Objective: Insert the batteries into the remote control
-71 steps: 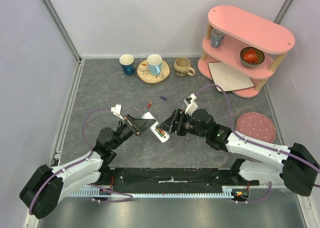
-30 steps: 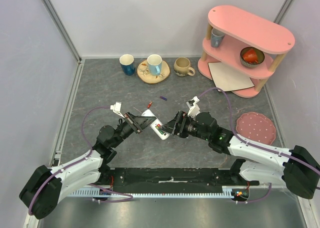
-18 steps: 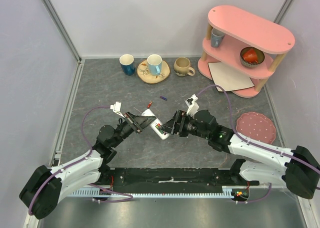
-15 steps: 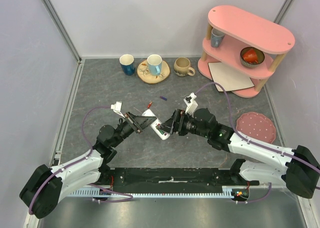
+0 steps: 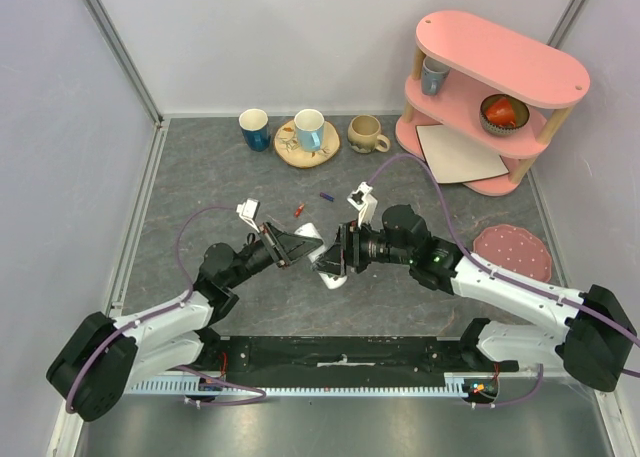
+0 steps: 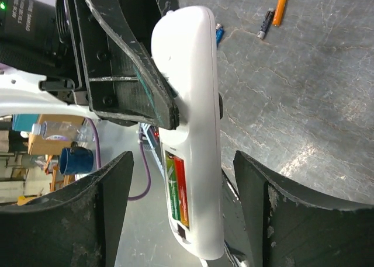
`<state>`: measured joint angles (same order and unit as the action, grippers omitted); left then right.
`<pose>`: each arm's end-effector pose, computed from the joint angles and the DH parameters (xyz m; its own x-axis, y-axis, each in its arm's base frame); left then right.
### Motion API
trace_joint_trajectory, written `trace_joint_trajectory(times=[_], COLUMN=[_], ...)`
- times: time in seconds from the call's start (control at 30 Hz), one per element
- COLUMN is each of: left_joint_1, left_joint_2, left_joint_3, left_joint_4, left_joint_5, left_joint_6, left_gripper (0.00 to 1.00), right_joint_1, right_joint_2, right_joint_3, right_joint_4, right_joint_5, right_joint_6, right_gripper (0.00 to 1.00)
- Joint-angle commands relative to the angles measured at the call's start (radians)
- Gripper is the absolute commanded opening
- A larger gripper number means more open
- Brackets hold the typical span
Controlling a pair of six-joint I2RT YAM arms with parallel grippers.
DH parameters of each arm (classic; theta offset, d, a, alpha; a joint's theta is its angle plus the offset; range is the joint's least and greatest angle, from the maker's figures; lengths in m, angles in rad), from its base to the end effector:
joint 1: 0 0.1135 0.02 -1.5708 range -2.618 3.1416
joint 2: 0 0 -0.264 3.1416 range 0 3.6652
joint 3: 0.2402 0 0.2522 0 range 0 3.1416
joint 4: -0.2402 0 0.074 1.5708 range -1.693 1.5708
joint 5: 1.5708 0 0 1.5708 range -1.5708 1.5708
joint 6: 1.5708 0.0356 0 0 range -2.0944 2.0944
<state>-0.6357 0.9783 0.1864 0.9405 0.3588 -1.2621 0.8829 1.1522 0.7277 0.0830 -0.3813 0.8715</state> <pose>0.1483 -0.1250 0.2162 -0.7597 -0.5481 -0.3500 0.3673 0.0825 -0.9264 0.1558 0.2104 0.2726 -0.8560 0.0772 -0.5111 -0.4421 0.4030 0.8013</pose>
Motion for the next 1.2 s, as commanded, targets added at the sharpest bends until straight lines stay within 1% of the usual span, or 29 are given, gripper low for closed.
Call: trace_joint_trajectory(times=[0.0,0.17,0.27,0.33,0.37,0.57,0.83,1.03,1.13,1.17], left_joint_1=[0.008,0.011,0.011,0.011,0.011,0.011,0.011,0.011,0.011,0.011], left_joint_2=[0.036,0.071,0.083,0.092,0.100,0.108,0.105,0.103,0.102,0.100], left_joint_3=[0.048,0.050,0.051,0.051,0.050,0.048,0.062,0.064,0.064,0.064], left_joint_4=[0.159,0.202,0.225,0.250,0.256,0.276,0.284,0.297,0.303,0.304], left_joint_5=[0.097,0.117,0.132,0.144,0.147,0.149,0.154,0.160,0.163,0.163], left_joint_6=[-0.066,-0.079,-0.077,-0.080,-0.083,-0.091,-0.089,-0.091,-0.092,-0.094], left_gripper=[0.02,0.02,0.02,0.02,0.02,0.02,0.02,0.02,0.02,0.02], right_joint_1=[-0.010,-0.032,-0.050,-0.065,-0.070,-0.071,-0.071,-0.070,-0.071,-0.071], right_joint_2=[-0.016,-0.057,-0.094,-0.108,-0.108,-0.083,-0.062,-0.045,-0.040,-0.039], right_joint_3=[0.035,0.018,-0.005,-0.025,-0.027,-0.036,-0.053,-0.059,-0.063,-0.063], right_joint_4=[-0.029,-0.025,0.023,0.050,0.061,0.069,0.067,0.067,0.067,0.067], right_joint_5=[-0.074,-0.073,-0.085,-0.099,-0.105,-0.148,-0.171,-0.174,-0.168,-0.166], right_joint_6=[-0.072,-0.068,-0.037,-0.019,-0.013,-0.016,-0.023,-0.028,-0.028,-0.029], right_gripper=[0.76,0.75,0.74,0.72,0.68,0.59,0.56,0.46,0.39,0.35])
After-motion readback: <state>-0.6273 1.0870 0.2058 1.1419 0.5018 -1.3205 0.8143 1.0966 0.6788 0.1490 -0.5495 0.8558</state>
